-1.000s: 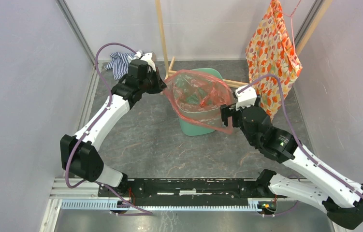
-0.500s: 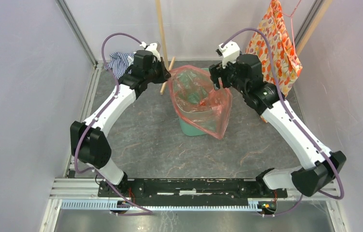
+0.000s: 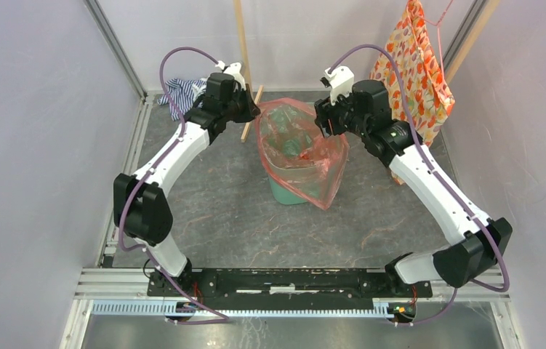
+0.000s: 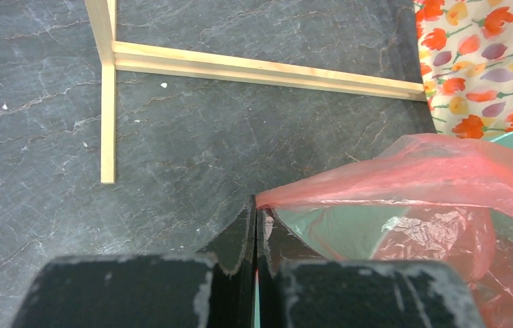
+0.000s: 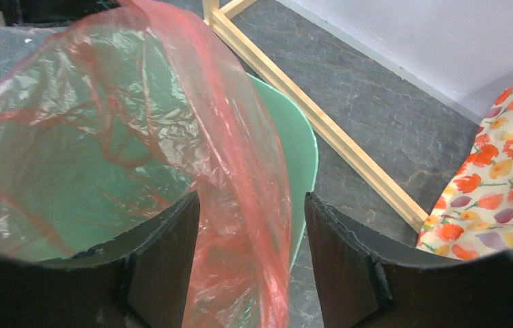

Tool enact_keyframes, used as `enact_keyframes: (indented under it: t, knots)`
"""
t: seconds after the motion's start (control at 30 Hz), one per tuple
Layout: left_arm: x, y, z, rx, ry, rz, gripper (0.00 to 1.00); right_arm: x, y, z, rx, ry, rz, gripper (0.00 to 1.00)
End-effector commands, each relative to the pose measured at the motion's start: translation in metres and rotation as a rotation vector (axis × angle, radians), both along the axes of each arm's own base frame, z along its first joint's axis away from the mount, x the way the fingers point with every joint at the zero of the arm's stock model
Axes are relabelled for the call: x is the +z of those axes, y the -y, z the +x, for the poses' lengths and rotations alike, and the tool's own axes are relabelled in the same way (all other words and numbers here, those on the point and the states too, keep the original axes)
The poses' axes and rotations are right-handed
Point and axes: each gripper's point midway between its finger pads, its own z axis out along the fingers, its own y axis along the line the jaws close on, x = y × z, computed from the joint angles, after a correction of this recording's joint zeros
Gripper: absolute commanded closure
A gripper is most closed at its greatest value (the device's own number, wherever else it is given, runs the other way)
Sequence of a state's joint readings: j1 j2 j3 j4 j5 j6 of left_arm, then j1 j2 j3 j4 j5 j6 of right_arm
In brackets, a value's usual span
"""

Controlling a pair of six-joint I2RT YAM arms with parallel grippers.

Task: Put the trash bags into the trash bin

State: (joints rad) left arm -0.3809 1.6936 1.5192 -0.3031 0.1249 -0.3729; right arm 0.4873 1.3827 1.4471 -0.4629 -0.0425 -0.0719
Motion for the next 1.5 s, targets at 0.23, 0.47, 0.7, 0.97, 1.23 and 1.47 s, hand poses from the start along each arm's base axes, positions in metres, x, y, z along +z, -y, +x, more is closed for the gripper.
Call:
enact_keyframes:
  t: [0.23, 0.47, 0.7, 0.97, 1.23, 1.47]
  knots:
    - [0.018, 0.005, 0.020, -0.032, 0.092, 0.013, 0.98, -0.007, 0.001, 0.022, -0.029, -0.015, 0.004, 0.60]
    - [0.014, 0.003, 0.027, -0.007, 0.099, 0.023, 0.98, 0.009, 0.033, 0.051, -0.251, 0.016, 0.073, 0.98]
    - [0.003, 0.003, 0.032, 0.013, 0.084, 0.021, 0.98, -0.001, 0.043, 0.075, -0.328, 0.018, 0.113, 1.00]
    - [-0.016, -0.002, 0.039, 0.062, 0.051, 0.033, 0.98, -0.031, 0.049, 0.096, -0.347, -0.044, 0.160, 1.00]
    - [-0.042, -0.007, 0.030, 0.086, -0.004, 0.034, 0.98, -0.063, 0.052, 0.091, -0.313, -0.133, 0.227, 1.00]
    - [-0.066, -0.016, 0.011, 0.106, -0.051, 0.045, 0.98, -0.080, 0.064, 0.079, -0.318, -0.187, 0.278, 0.99]
